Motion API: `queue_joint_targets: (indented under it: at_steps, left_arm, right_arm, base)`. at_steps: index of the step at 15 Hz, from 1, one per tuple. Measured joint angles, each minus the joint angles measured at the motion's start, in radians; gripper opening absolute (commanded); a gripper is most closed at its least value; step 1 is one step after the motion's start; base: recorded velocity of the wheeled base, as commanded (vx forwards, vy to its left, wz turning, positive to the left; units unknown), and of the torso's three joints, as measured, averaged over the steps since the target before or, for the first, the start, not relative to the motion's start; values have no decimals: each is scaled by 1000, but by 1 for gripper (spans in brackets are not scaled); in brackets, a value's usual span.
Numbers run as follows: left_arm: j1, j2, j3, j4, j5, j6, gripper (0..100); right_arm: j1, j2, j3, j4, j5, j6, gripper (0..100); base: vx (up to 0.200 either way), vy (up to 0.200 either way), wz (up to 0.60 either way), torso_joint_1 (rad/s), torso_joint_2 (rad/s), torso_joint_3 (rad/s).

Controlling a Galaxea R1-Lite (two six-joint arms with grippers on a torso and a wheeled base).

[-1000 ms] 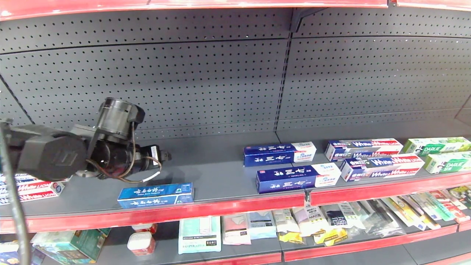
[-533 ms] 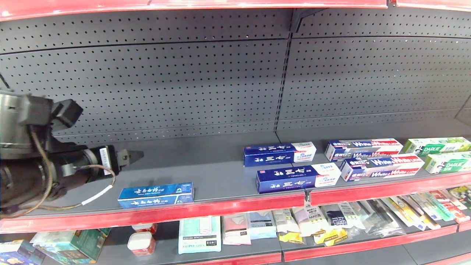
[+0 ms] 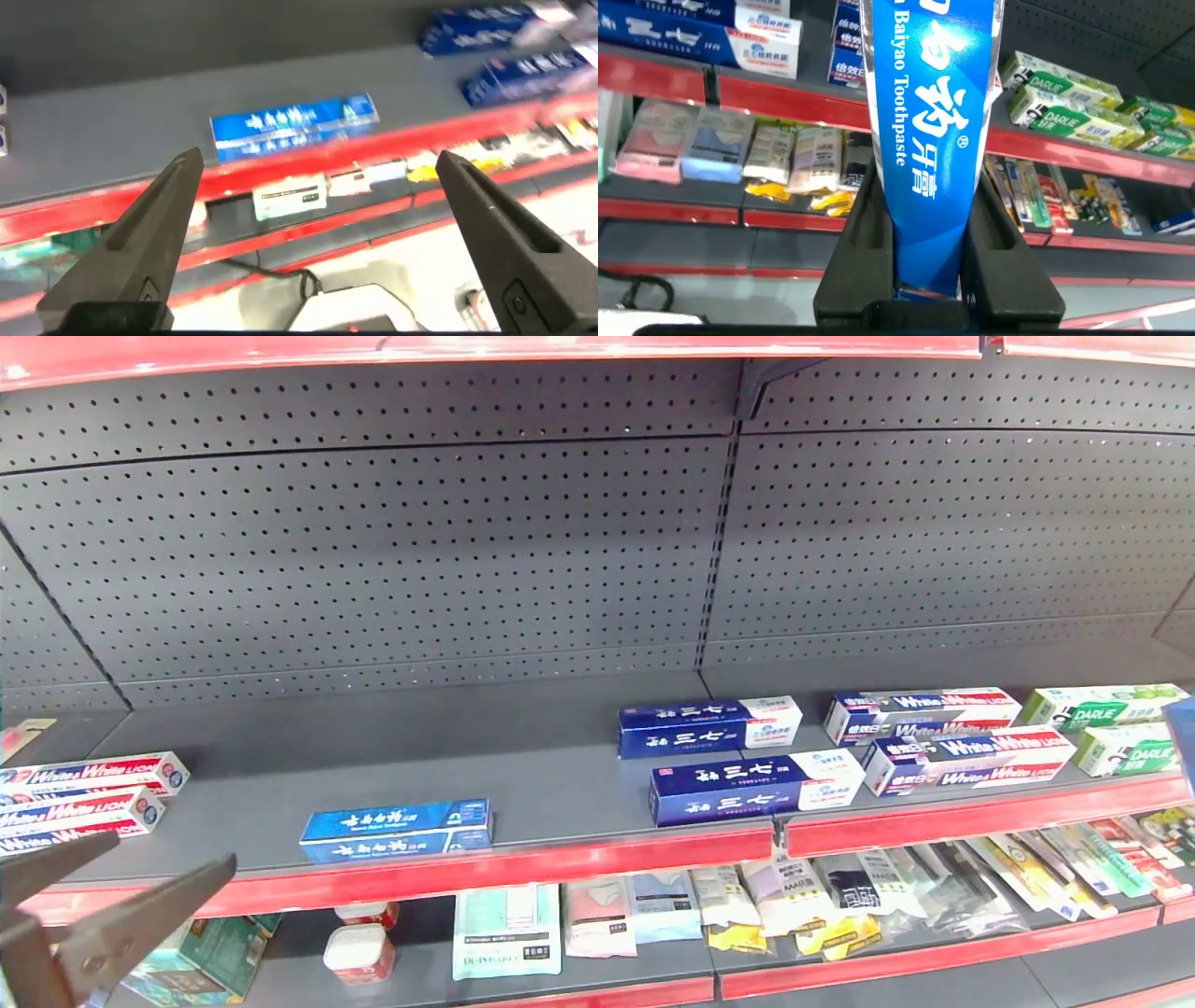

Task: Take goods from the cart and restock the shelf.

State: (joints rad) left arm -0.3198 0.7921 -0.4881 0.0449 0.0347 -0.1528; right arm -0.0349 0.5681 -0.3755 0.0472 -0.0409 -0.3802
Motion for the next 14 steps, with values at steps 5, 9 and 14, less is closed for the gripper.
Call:
queue_joint_targets:
  at_steps: [5,9,14]
  left_arm:
    - [-2,-357,123,223,-54,162,100]
    - [0,-586,157,380,-41,261,100]
    - [2,-705,205,378,-34,315,100]
  right_arm:
    - [13,59,-16,-3,69,-35,0]
    - [26,99,-43,-4,80,-31,0]
    - [27,109,-42,-6,80,-15,0]
  base:
    - [0,0,0,0,0,0]
    - [0,0,450,1,1,-2]
    - [0,0,600,6,2,0]
